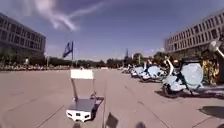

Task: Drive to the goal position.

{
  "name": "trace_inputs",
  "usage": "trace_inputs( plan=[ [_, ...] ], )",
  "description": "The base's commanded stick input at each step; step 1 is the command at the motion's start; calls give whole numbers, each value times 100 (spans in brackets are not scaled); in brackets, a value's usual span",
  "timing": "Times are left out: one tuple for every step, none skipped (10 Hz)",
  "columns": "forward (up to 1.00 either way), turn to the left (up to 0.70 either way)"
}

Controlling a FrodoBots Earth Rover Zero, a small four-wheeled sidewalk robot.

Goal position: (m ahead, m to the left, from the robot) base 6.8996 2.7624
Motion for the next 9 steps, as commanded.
trace_inputs(
  plan=[
    [70,-7],
    [70,-7],
    [70,-7],
    [70,-7],
    [70,-6],
    [70,7],
    [70,7],
    [70,7],
    [70,7]
  ],
)
